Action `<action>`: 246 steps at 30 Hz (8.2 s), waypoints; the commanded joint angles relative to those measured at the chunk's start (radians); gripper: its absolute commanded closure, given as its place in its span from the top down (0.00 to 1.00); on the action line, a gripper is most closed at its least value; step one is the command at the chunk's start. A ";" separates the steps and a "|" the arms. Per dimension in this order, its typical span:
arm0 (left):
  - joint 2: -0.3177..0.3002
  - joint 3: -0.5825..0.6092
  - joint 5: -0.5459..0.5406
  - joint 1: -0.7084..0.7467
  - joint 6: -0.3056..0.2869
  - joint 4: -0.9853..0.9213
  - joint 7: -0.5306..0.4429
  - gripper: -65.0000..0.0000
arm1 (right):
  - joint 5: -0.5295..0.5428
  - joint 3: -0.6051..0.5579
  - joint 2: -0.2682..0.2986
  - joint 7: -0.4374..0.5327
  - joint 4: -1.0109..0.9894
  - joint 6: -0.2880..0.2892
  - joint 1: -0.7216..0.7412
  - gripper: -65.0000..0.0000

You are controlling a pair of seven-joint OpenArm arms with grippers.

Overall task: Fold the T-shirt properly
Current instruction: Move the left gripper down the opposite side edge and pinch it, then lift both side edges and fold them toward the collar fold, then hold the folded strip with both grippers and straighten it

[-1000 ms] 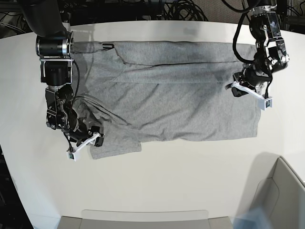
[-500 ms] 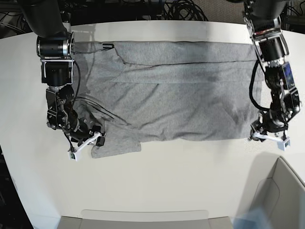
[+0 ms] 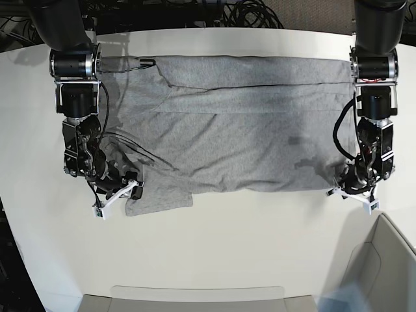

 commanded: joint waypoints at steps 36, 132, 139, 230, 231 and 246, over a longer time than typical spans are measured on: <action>-0.004 -0.041 0.003 0.044 -0.088 0.021 -0.119 0.00 | -0.005 -0.227 0.058 0.116 0.018 -0.005 0.079 0.00; 0.036 -0.443 0.007 0.983 -0.084 1.034 0.122 0.00 | -0.004 0.280 0.137 -0.218 1.342 0.001 -1.024 0.00; 0.055 -0.448 0.007 0.996 -0.084 1.039 0.133 0.15 | -0.004 0.278 0.137 -0.220 1.317 0.001 -1.031 0.04; -0.085 -0.557 0.039 0.720 -0.329 0.563 0.231 0.28 | -0.004 0.224 0.199 -0.221 1.225 0.001 -0.987 0.32; -0.080 -0.557 0.058 0.720 -0.329 0.574 0.231 0.29 | -0.004 0.224 0.199 -0.221 1.225 0.001 -0.987 0.32; -0.084 -0.435 0.162 0.720 -0.328 0.661 0.242 0.34 | -0.004 0.223 0.200 -0.223 1.224 0.001 -0.981 0.32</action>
